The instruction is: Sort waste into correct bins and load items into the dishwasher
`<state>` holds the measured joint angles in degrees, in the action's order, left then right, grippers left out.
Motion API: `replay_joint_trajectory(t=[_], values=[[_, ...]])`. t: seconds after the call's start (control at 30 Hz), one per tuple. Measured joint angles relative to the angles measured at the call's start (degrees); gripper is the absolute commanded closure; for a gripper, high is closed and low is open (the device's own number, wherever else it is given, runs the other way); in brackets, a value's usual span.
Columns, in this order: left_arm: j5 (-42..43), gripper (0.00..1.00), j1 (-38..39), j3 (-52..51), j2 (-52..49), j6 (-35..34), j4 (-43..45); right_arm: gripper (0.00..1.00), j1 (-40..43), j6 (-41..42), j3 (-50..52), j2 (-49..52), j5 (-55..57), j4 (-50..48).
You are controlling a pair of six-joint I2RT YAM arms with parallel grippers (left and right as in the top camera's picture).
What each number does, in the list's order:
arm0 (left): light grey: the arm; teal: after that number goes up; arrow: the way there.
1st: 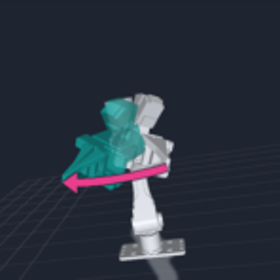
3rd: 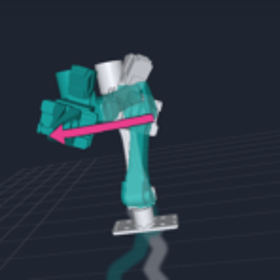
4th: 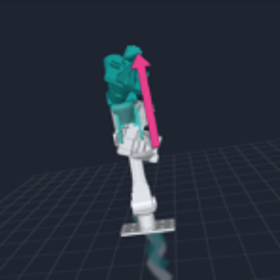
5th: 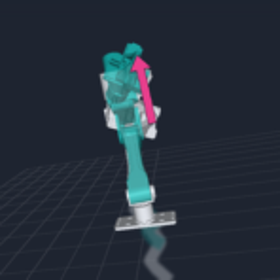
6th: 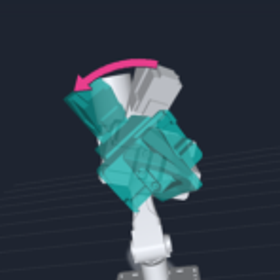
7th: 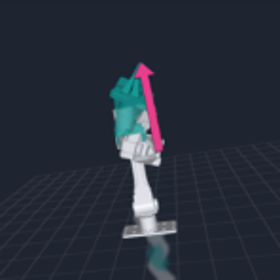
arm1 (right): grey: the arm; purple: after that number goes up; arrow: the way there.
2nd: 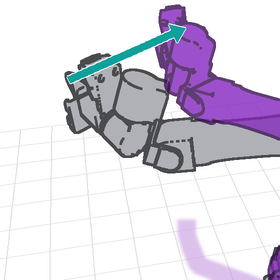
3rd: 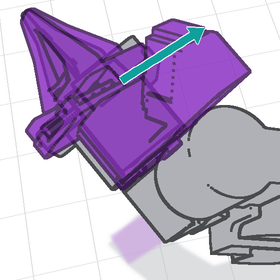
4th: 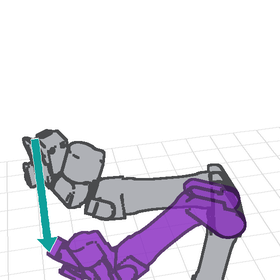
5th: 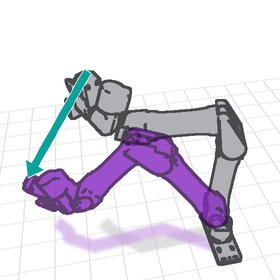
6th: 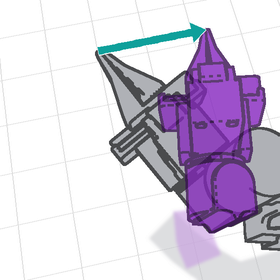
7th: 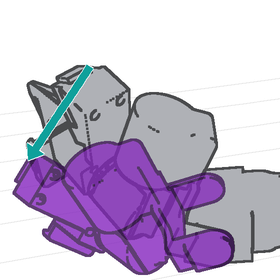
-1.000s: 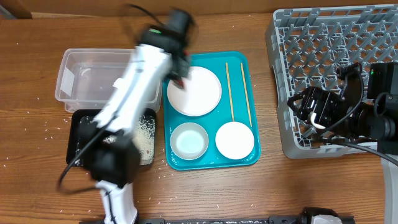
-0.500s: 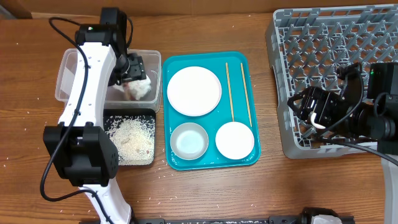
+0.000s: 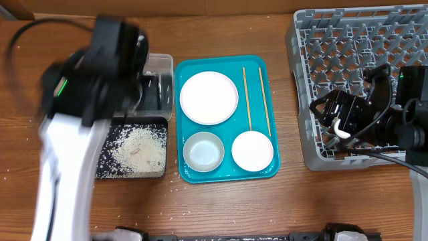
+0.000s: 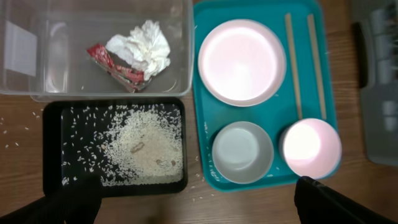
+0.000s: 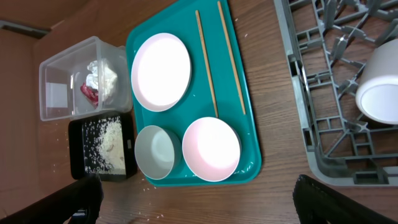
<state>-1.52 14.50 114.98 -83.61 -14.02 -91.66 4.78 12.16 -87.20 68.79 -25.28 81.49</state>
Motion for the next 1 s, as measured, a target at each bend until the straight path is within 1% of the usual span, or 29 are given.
replay_joint_trajectory(t=[0.1, 0.2, 0.43, 0.5, 0.6, 0.63, 0.73, 0.8, 1.0], values=[[0.4, 0.0, 1.6, 0.6, 7.7, 0.0, -1.2, 0.0, 0.0, 0.0, 0.0, 0.0, 0.0, 0.0], [0.9, 0.0, 2.3, 0.7, 12.6, 0.0, -1.4, 0.0, 0.0, 0.0, 0.0, 0.0, 0.0, 0.0], [0.5, 0.0, 2.4, 0.6, 18.0, 0.0, -2.0, 0.0, 0.0, 0.0, 0.0, 0.0, 0.0, -0.1], [-1.1, 0.0, 2.4, 0.2, 19.0, 1.1, 0.7, 0.0, 0.0, 0.0, 0.0, 0.0, 0.0, 0.0], [-2.3, 0.0, 1.4, -2.5, 21.4, 4.3, 8.6, 0.0, 0.0, 0.0, 0.0, 0.0, 0.0, 0.0], [-2.4, 0.0, 0.8, -4.3, 22.6, 5.4, 11.4, 0.0, 0.0, 0.0, 0.0, 0.0, 0.0, 0.0], [-2.5, 0.0, -2.2, -13.8, 28.7, 8.8, 21.3, 0.0, 0.0, 0.0, 0.0, 0.0, 0.0, 0.0], [-2.5, 0.0, -4.3, -20.9, 33.0, 9.9, 25.2, 0.0, 0.0, 0.0, 0.0, 0.0, 0.0, 0.0], [-1.7, 0.0, -9.8, -50.4, 50.8, 11.3, 44.1, 0.0, 0.0, 0.0, 0.0, 0.0, 0.0, -0.1]])
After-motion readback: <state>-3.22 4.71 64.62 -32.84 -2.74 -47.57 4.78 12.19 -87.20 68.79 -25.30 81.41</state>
